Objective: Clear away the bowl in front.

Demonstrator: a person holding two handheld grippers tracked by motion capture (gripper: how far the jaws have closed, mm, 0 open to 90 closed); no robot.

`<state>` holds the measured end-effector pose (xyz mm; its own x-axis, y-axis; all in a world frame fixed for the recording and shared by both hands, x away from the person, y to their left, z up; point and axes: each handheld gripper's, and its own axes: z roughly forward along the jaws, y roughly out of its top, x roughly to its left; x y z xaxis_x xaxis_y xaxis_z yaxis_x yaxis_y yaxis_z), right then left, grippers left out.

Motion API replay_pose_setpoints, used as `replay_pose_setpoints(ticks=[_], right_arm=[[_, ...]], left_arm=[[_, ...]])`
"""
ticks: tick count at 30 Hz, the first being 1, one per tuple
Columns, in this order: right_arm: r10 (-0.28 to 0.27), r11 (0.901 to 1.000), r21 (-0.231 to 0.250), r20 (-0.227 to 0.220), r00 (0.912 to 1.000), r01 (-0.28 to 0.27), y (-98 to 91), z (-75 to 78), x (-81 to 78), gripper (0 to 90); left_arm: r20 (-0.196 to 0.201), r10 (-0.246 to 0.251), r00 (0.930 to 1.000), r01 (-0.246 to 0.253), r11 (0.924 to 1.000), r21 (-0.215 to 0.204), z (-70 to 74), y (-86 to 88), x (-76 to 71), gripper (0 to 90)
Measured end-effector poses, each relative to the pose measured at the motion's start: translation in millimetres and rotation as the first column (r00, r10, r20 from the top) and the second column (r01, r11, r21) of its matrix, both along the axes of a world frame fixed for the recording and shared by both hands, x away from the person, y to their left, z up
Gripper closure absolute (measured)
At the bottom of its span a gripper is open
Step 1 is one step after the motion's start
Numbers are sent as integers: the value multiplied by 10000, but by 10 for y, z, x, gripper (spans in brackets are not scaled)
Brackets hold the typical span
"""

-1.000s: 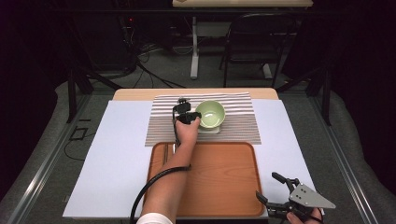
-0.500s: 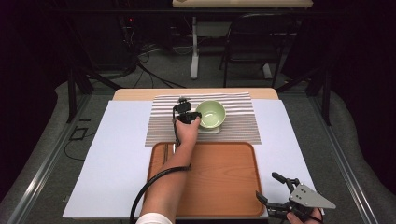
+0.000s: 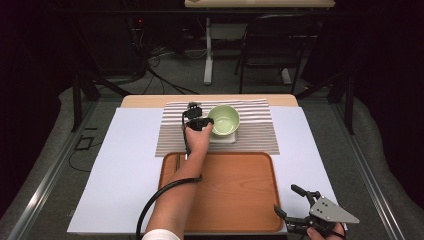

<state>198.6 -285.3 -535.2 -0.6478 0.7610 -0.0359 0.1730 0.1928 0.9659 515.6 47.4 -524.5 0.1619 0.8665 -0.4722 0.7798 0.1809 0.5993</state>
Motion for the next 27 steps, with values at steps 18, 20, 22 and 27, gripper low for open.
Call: replay_pose_setpoints(ticks=[18, 20, 22, 27], right_arm=[[-7, 10000, 2, 8, 10000, 7, 2, 1, 0, 154], [-14, 10000, 6, 2, 10000, 14, 1, 1, 1, 154], [-12, 10000, 4, 2, 10000, 12, 2, 1, 2, 154], [-2, 10000, -34, 13, 10000, 2, 6, 2, 2, 154]], left_arm=[[215, -109, 9997, 109, 9999, 15, 219, 182, -104, 826], [230, -103, 9997, 104, 9999, -10, 241, 202, -123, 826], [266, -126, 9996, 126, 9999, 13, 267, 224, -144, 826], [323, -271, 9991, 272, 9996, -32, 336, 272, -203, 826]])
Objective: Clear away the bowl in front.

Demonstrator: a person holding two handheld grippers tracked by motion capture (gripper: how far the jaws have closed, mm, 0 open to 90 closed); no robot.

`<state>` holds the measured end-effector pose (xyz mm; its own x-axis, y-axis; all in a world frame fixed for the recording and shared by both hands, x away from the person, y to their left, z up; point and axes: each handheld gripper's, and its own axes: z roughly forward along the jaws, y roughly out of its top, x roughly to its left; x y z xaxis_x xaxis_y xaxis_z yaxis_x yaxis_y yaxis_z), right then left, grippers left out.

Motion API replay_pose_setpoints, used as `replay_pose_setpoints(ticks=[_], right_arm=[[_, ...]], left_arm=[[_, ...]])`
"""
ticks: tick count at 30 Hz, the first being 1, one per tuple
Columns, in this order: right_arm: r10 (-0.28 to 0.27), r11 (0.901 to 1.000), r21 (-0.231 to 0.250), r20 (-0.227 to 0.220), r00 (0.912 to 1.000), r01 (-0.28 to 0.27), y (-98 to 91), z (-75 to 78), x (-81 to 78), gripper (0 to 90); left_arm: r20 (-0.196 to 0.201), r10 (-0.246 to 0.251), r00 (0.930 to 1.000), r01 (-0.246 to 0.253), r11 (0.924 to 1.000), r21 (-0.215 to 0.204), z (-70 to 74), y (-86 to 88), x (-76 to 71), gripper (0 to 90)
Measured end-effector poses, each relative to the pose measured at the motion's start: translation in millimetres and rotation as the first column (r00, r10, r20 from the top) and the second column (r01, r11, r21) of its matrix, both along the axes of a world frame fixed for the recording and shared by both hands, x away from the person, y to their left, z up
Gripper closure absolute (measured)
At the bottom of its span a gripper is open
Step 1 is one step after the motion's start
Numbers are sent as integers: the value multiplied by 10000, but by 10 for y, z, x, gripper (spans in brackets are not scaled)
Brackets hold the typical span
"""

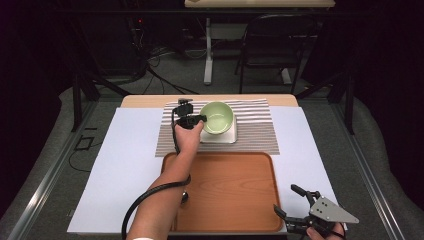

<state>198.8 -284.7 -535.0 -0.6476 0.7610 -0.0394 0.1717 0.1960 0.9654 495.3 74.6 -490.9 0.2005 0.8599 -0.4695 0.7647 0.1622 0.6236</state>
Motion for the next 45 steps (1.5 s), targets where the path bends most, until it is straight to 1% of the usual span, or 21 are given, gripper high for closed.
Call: replay_pose_setpoints(ticks=[4, 9, 11, 18, 22, 29, 34, 37, 45], right_arm=[[-4, 10000, -21, 8, 10000, 4, 2, 0, 2, 154], [0, 10000, -34, 16, 10000, 0, 4, 0, 2, 154], [-8, 10000, -36, 9, 10000, 8, 4, 0, 3, 154], [9, 10000, -67, 35, 10000, -9, 8, 0, 5, 154], [5, 10000, -84, 69, 10000, -4, 9, 0, 8, 154], [3, 10000, -86, 61, 10000, -3, 12, 0, 8, 154], [5, 10000, -83, 44, 10000, -4, 15, 1, 8, 154], [5, 10000, -91, 44, 10000, -5, 17, 1, 8, 154], [12, 10000, -85, 69, 10000, -12, 20, 2, 4, 154]], left_arm=[[45, -182, 9998, 182, 9998, -45, 52, 29, -54, 826], [-28, -444, 9990, 444, 9990, -57, 98, 50, -126, 826], [-73, -606, 9981, 606, 9982, -3, 120, 57, -156, 826], [-127, -962, 9953, 961, 9953, -87, 182, 78, -271, 825], [-117, -1094, 9939, 1093, 9939, -109, 196, 96, -334, 825], [-231, -1491, 9885, 1489, 9888, -137, 177, 93, -449, 825], [-244, -1884, 9818, 1884, 9821, -17, 152, 37, -556, 825], [-340, -2106, 9770, 2104, 9776, -99, 125, -9, -627, 825], [-624, -2802, 9579, 2799, 9599, -143, 23, -183, -790, 825]])
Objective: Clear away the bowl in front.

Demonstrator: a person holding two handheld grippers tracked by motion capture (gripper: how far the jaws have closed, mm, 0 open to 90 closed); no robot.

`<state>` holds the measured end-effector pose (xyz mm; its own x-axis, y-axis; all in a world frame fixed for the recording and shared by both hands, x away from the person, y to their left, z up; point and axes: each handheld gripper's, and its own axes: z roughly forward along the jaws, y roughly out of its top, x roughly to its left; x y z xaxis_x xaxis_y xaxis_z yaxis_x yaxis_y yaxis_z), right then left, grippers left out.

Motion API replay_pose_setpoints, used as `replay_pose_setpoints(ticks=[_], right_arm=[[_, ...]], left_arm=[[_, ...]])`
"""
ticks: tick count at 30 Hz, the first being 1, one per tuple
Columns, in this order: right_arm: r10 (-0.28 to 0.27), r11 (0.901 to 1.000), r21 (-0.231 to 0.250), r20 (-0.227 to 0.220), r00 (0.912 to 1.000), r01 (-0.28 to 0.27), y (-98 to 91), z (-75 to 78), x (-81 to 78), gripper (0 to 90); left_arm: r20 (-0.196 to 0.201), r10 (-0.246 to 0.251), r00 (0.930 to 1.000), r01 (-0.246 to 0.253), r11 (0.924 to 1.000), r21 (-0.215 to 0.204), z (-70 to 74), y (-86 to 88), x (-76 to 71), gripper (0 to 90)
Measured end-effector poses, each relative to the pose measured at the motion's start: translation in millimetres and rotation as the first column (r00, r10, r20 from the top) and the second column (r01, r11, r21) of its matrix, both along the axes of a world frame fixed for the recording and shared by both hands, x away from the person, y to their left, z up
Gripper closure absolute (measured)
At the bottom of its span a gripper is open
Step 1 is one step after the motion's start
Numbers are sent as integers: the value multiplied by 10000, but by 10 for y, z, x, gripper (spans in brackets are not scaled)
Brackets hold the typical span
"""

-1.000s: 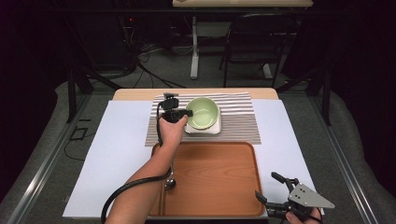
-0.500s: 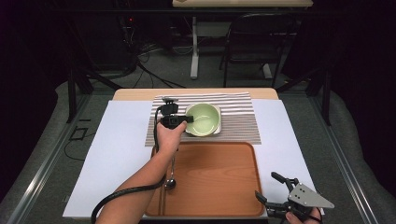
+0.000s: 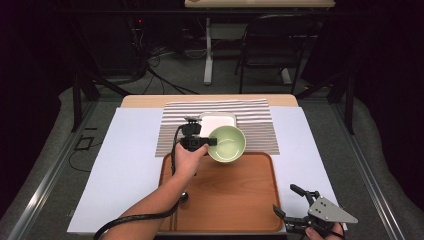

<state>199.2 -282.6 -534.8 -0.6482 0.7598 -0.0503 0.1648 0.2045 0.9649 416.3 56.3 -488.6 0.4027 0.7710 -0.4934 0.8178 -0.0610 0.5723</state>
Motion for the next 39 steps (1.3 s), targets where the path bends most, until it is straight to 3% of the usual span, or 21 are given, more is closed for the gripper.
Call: replay_pose_setpoints(ticks=[14, 25, 33, 39], right_arm=[[12, 10000, -5, -7, 10000, -12, 1, 0, 1, 154], [19, 10000, -8, 1, 10000, -19, -1, 0, 3, 154], [32, 10000, -8, 18, 10000, -32, -5, -1, 4, 154], [20, 10000, 27, -41, 10000, -20, -6, -1, 8, 154]], left_arm=[[-554, -954, 9939, 975, 9945, 372, -189, -358, -192, 825], [-828, -1763, 9809, 1809, 9821, 528, -269, -651, -331, 825], [-1075, -2315, 9669, 2387, 9693, 593, -326, -819, -429, 825], [-1186, -2457, 9621, 2542, 9651, 633, -360, -891, -449, 825]])
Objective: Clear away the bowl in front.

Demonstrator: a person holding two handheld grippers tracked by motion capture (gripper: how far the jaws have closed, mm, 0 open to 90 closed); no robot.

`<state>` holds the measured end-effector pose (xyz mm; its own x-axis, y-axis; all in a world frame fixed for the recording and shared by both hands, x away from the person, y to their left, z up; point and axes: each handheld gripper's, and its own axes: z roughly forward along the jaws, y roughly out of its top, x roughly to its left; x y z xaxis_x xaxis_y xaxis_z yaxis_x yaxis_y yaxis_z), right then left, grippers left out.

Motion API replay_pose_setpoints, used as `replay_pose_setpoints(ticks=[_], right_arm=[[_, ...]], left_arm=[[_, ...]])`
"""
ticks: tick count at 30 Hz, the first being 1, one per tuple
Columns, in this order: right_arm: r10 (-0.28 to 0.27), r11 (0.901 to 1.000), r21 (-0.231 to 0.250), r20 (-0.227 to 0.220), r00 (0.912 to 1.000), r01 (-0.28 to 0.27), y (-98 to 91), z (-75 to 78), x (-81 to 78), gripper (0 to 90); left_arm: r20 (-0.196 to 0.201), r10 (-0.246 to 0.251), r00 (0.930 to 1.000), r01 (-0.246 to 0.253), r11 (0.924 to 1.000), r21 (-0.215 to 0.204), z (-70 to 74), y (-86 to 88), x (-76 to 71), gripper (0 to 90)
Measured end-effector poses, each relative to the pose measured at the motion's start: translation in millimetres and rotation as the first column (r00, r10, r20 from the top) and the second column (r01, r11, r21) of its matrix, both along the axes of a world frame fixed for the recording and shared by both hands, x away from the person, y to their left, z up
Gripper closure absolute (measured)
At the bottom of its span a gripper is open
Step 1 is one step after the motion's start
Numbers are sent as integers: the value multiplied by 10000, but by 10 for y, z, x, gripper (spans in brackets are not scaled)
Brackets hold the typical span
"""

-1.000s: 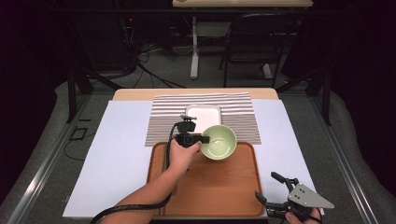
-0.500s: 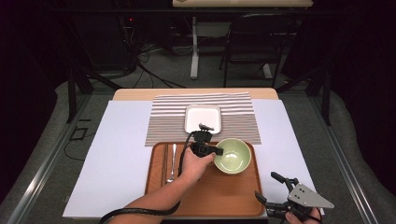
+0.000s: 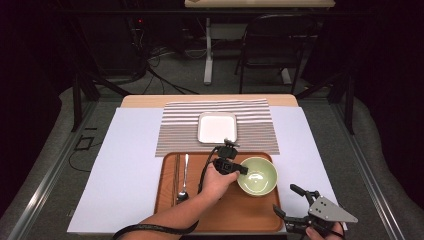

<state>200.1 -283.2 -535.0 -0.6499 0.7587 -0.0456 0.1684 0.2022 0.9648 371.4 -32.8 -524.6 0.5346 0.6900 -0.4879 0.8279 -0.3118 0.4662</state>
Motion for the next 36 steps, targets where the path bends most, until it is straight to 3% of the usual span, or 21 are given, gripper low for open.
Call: replay_pose_setpoints(ticks=[9, 24, 31, 36], right_arm=[[8, 10000, -24, 16, 10000, -8, 1, 1, -2, 154], [13, 10000, -38, 47, 10000, -13, 3, 1, -4, 154], [16, 10000, -32, 51, 10000, -16, 3, 1, -7, 154], [14, 10000, -32, 49, 10000, -13, 3, 1, -7, 154]], left_arm=[[-163, -222, 9996, 225, 9996, 188, -58, -103, -35, 824], [-239, -203, 9995, 203, 9998, -1, -64, -198, -54, 792], [-604, -269, 9978, 239, 9984, -503, -83, -187, -29, 751], [-419, -182, 9990, 147, 9965, -820, -35, -132, -14, 660]])
